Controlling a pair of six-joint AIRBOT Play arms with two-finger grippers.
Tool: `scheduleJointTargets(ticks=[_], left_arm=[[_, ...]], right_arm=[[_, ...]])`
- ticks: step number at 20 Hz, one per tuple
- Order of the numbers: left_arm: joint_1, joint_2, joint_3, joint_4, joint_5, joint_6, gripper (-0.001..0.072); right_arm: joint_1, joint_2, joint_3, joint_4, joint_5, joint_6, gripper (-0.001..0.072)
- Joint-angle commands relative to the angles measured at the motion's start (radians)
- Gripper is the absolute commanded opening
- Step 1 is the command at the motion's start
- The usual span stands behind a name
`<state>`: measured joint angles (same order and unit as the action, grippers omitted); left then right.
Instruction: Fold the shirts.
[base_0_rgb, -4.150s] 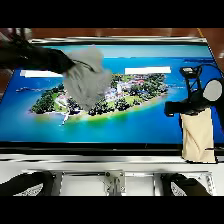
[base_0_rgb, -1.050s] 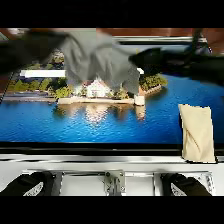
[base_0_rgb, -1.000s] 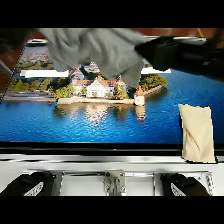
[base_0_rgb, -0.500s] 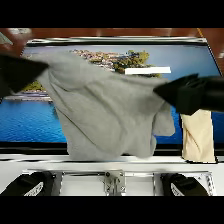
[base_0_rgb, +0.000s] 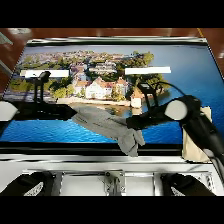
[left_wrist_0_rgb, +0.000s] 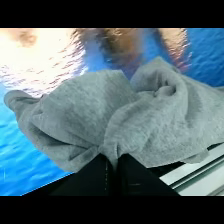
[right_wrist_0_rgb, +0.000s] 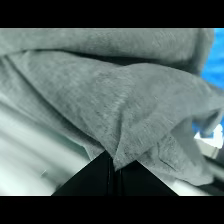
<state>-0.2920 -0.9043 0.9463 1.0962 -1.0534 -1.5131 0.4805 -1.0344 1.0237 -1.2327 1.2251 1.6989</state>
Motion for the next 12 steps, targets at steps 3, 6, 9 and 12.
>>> scheduleJointTargets(ticks=[3,6,9,12], left_arm=[[0.001,-0.178,-0.111,-0.014,0.322,-0.003,0.0040],[0.001,-0.296,-0.111,-0.108,0.529,-0.003,0.0040],[-0.008,-0.398,-0.111,-0.210,0.631,-0.003,0.0041],[-0.005,-0.439,-0.111,-0.244,0.623,-0.002,0.0362]], right_arm=[[-0.072,-0.210,-0.079,-0.127,-0.521,0.028,0.0055],[-0.161,-0.263,-0.079,-0.097,-0.631,0.093,0.0055],[-0.198,-0.290,-0.080,-0.021,-0.629,0.095,0.0073],[-0.198,-0.281,-0.078,0.035,-0.625,0.077,0.0606]])
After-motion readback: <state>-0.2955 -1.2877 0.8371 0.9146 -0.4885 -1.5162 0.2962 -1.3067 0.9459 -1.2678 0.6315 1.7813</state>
